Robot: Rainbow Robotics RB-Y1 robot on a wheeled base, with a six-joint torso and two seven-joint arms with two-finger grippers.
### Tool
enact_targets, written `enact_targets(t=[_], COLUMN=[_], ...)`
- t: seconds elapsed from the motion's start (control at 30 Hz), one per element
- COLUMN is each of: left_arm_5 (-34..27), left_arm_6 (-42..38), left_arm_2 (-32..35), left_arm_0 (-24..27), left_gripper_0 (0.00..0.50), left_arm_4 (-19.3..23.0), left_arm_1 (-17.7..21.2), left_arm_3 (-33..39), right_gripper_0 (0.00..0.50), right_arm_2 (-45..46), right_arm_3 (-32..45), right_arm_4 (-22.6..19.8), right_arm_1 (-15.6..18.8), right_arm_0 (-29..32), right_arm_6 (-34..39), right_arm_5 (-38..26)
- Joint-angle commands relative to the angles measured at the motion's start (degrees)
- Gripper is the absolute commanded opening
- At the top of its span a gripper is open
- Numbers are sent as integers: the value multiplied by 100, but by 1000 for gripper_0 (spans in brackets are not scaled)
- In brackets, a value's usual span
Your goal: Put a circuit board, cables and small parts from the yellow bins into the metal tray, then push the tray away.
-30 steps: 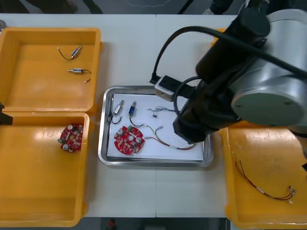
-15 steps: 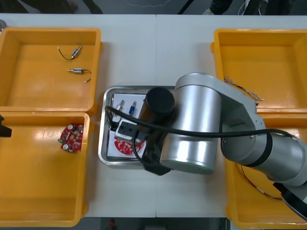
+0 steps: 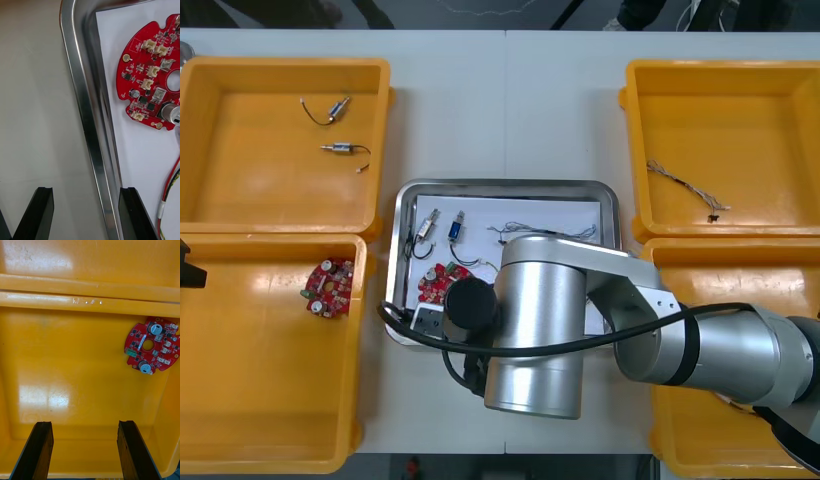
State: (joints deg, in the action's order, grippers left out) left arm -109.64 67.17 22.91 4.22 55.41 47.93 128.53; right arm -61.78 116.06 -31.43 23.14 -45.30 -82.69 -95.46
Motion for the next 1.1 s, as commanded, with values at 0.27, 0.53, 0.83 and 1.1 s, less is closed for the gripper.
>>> enact_targets(t=[0.27, 0.53, 0.83, 1.1], left_arm_5=[-36, -36, -36, -36], left_arm_6=[516, 516, 516, 516], left_arm_2=[170, 170, 170, 170], left_arm_0=[-123, -123, -123, -123], left_gripper_0=[500, 500, 500, 500], left_arm_4=[48, 48, 48, 48], left_arm_1=[252, 252, 252, 252], left_arm_3=[154, 154, 154, 154], right_gripper_0=[500, 500, 500, 500], right_arm_2=[-397, -713, -766, -766], right_arm_3=[-295, -295, -295, -295], right_arm_4=[357, 639, 665, 841], right_arm_1=[-134, -64, 33, 121], right_arm_0=[-5, -5, -5, -5], right_arm_6=[-423, -423, -485, -537], right_arm_5=[273, 405, 440, 449])
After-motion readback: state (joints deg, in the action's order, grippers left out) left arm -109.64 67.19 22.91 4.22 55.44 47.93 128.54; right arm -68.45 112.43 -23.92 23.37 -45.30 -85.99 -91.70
